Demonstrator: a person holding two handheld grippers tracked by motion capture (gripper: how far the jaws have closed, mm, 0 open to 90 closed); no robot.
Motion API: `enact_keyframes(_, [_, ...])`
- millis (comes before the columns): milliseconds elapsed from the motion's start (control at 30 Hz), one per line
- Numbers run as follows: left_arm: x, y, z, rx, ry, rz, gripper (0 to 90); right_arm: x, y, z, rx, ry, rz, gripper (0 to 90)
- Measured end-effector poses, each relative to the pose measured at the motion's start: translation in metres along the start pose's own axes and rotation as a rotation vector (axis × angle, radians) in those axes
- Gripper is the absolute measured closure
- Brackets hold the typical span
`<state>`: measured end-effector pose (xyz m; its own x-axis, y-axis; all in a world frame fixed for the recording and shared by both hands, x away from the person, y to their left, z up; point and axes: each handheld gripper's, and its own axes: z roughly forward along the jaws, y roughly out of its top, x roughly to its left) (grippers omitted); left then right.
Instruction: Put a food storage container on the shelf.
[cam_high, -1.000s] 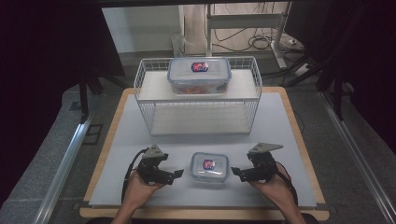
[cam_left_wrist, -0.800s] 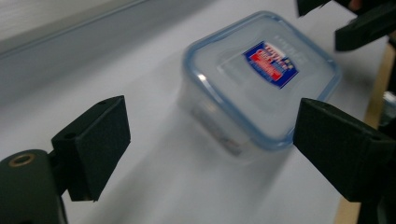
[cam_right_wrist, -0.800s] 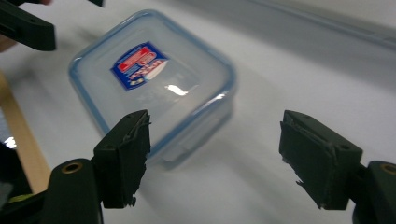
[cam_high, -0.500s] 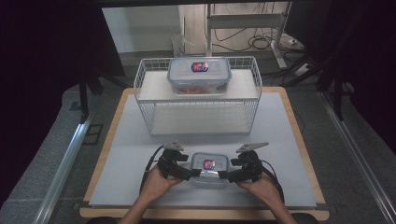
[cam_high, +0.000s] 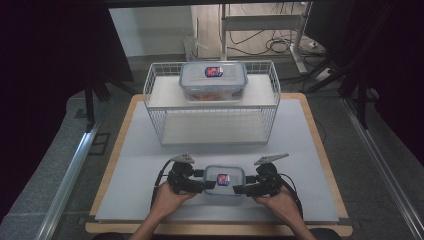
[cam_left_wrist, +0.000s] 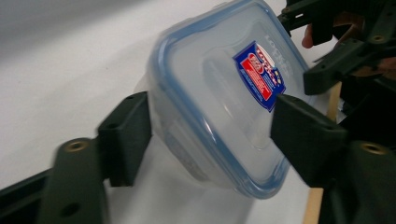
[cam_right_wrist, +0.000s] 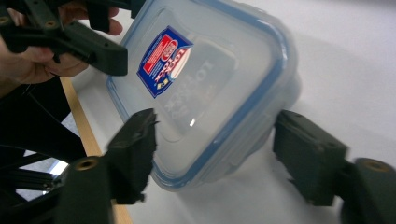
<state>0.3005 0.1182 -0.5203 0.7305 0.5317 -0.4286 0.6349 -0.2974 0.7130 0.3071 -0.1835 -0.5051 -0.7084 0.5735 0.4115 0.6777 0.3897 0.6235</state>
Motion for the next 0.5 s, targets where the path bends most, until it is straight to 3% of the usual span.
enact_keyframes(33, [-0.001, -0.004, -0.003, 0.006, -0.013, -0.013, 39.5, 0.001, -0.002, -0.003, -0.012, 0.000, -0.005, 39.7])
enact_keyframes(200, [-0.001, -0.010, -0.006, -0.006, -0.037, -0.034, 44.1, 0.000, -0.005, -0.007, -0.030, 0.021, 0.017, 46.7])
enact_keyframes(233, [0.000, -0.011, -0.009, -0.015, -0.056, -0.051, 47.9, -0.003, -0.007, -0.010, -0.055, 0.038, 0.036, 50.6])
enact_keyframes(367, [0.005, -0.014, -0.011, -0.031, -0.095, -0.088, 52.0, -0.006, -0.009, -0.012, -0.075, 0.069, 0.076, 53.4])
enact_keyframes(500, [0.006, -0.015, -0.012, -0.036, -0.107, -0.099, 53.3, -0.007, -0.011, -0.013, -0.082, 0.082, 0.092, 55.3])
